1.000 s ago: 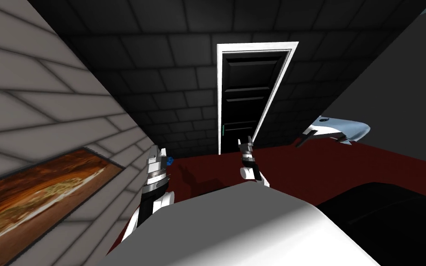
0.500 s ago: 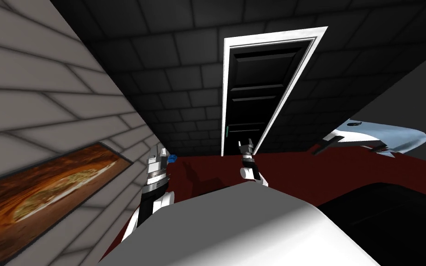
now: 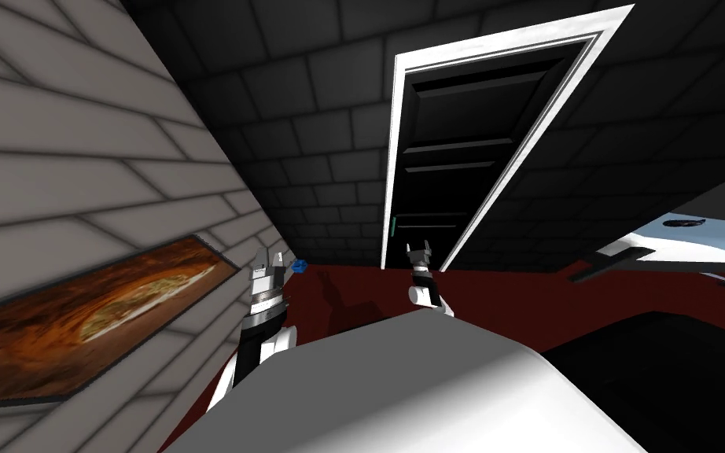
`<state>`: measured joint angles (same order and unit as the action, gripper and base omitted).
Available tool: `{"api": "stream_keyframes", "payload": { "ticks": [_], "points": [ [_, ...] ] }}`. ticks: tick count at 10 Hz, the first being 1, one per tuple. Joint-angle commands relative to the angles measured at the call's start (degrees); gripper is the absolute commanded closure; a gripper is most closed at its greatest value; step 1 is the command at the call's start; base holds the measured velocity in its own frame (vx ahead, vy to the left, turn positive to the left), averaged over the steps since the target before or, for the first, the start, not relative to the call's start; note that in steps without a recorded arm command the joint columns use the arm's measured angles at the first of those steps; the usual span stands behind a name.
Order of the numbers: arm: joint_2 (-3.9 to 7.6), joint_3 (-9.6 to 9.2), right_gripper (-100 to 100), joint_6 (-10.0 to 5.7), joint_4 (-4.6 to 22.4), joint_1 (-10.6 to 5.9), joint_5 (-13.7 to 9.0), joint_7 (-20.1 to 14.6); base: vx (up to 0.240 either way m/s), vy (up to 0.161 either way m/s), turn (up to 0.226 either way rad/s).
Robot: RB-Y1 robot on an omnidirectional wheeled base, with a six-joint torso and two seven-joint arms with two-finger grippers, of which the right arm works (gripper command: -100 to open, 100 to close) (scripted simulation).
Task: Pull the door open
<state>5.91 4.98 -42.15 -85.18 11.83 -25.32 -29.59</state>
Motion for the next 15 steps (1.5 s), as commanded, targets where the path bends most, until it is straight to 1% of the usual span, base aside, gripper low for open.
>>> {"api": "stream_keyframes", "payload": {
  "ticks": [1,8,15],
  "points": [
    [0.05,0.37,-100,-0.28,1.98,-0.45,-1.15,-2.17,0.076,-0.075,0.165],
    [0.23,1.95,-100,-2.15,12.15,-3.6,-5.85,-10.82,0.063,-0.082,0.176],
    [0.24,3.39,-100,-3.86,21.42,-6.47,-10.13,-18.71,0.052,-0.081,0.16]
  ]
}}
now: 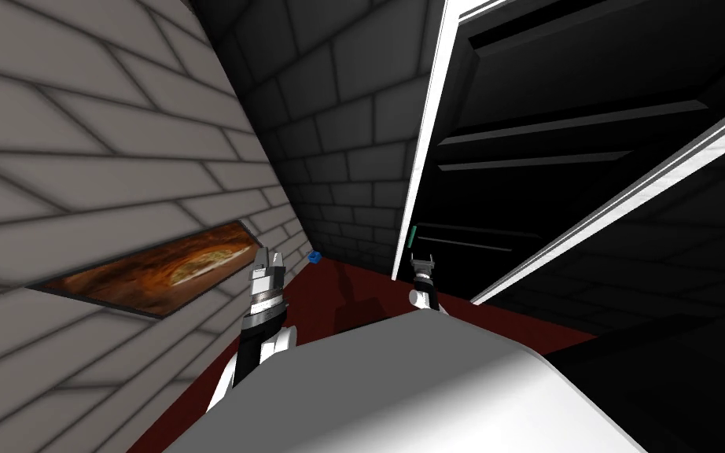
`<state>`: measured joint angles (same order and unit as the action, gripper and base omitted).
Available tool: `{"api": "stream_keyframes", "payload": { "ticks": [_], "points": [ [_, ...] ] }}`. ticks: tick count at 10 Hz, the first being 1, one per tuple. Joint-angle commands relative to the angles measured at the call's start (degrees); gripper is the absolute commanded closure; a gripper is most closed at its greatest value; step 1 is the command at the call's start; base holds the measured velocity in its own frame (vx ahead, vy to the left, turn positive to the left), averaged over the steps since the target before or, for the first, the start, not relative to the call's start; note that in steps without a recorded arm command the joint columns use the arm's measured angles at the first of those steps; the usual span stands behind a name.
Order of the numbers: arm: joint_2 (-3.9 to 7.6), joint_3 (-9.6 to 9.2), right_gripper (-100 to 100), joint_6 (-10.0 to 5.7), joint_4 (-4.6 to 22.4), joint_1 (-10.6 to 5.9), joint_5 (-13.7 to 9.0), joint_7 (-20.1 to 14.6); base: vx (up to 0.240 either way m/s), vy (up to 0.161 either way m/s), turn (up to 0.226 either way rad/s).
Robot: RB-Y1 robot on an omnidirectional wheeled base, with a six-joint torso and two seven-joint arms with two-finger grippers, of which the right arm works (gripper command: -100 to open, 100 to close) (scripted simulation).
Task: Pull the door open
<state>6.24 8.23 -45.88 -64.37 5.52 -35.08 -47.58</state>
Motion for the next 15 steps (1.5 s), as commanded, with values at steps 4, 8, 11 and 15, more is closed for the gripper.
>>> {"api": "stream_keyframes", "payload": {
  "ticks": [4,8,11,15],
  "points": [
    [-0.13,0.89,-100,-1.02,5.43,-1.66,-2.61,-4.82,0.055,-0.088,0.143],
    [-0.2,1.55,-100,-1.8,9.66,-2.97,-4.56,-8.42,0.037,-0.081,0.129],
    [-0.28,2.09,-100,-2.44,13.18,-4.06,-6.19,-11.42,0.041,-0.081,0.147],
    [-0.42,2.81,-100,-3.29,17.78,-5.48,-8.31,-15.33,0.039,-0.098,0.131]
  ]
}}
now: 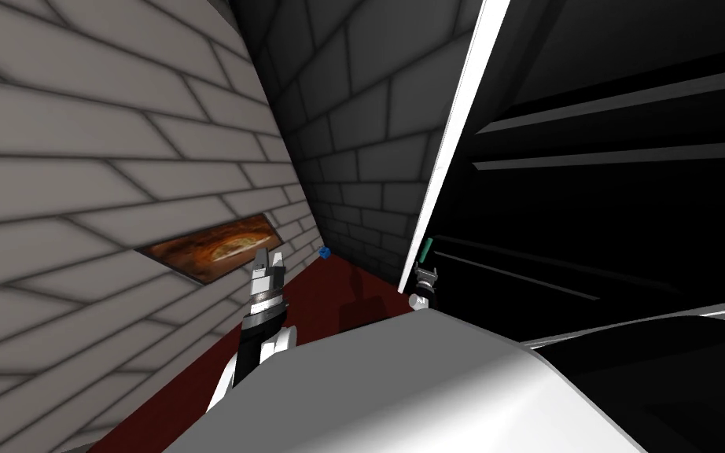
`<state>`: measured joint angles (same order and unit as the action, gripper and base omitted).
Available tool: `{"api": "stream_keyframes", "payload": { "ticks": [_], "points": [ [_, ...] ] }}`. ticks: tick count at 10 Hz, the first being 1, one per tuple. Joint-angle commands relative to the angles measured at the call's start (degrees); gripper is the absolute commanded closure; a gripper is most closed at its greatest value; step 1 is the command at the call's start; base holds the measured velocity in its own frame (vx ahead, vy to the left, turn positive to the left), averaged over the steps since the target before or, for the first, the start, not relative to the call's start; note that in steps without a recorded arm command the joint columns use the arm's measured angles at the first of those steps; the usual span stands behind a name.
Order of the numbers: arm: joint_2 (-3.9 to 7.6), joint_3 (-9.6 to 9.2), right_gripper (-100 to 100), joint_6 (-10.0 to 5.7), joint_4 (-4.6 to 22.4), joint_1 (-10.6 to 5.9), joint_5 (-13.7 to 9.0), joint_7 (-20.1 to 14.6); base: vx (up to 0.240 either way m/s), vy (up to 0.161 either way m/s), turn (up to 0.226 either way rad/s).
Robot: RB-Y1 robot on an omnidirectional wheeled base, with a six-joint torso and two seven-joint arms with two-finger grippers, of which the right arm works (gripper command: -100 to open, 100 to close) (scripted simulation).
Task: Pull the door open
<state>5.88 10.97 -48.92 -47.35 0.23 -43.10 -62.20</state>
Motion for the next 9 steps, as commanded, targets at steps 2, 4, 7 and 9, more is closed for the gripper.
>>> {"api": "stream_keyframes", "payload": {
  "ticks": [2,4,7,9],
  "points": [
    [0.02,0.19,-100,-0.17,1.13,-0.49,-0.48,-0.83,0.017,-0.059,0.066],
    [1.84,-0.75,-100,-0.3,2.12,0.15,-0.05,-3.7,0.174,-0.014,-0.089],
    [4.61,-2.21,-100,-0.44,3.44,1.2,0.69,-7.8,0.174,-0.005,-0.079],
    [5.85,-2.86,-100,-0.51,4.03,1.67,1.03,-9.63,0.128,-0.021,-0.056]
  ]
}}
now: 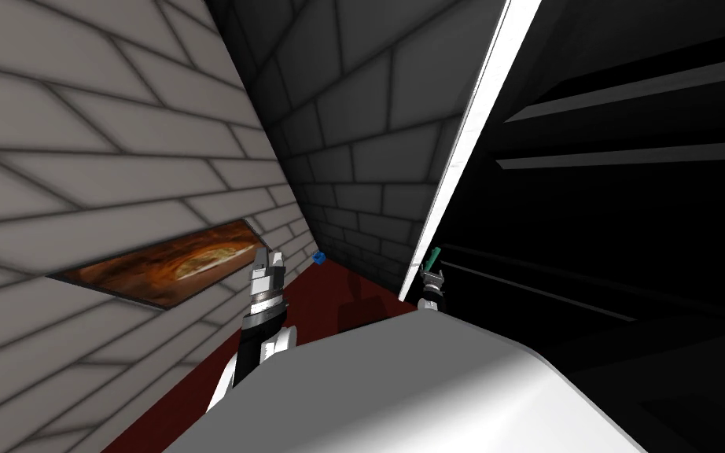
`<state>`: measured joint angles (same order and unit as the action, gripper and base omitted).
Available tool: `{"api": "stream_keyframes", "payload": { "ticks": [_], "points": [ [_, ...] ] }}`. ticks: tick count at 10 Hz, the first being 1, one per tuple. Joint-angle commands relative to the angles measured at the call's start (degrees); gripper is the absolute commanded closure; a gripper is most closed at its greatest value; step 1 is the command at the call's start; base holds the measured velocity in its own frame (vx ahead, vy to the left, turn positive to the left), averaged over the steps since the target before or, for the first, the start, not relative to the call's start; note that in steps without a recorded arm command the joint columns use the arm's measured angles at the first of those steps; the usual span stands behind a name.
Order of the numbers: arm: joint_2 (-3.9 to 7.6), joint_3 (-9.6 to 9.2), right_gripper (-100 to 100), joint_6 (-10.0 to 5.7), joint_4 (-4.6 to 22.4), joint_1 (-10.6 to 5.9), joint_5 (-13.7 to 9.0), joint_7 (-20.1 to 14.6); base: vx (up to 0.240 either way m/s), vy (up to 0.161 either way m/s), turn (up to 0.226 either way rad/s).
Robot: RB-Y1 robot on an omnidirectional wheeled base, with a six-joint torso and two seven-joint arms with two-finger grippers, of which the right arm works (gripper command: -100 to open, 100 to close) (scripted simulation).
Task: Pull the door open
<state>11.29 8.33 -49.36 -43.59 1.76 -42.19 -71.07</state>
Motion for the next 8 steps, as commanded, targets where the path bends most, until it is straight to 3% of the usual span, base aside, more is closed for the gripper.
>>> {"api": "stream_keyframes", "payload": {
  "ticks": [1,7,8],
  "points": [
    [1.06,-0.55,-100,-0.09,0.57,0.36,0.28,-1.67,0.083,-0.006,-0.05],
    [5.65,-2.98,-100,-0.33,2.76,2.1,1.51,-8.45,0.144,-0.014,-0.069],
    [4.92,-2.72,-100,-0.34,2.39,1.98,1.38,-7.43,0.064,0.004,-0.049]
  ]
}}
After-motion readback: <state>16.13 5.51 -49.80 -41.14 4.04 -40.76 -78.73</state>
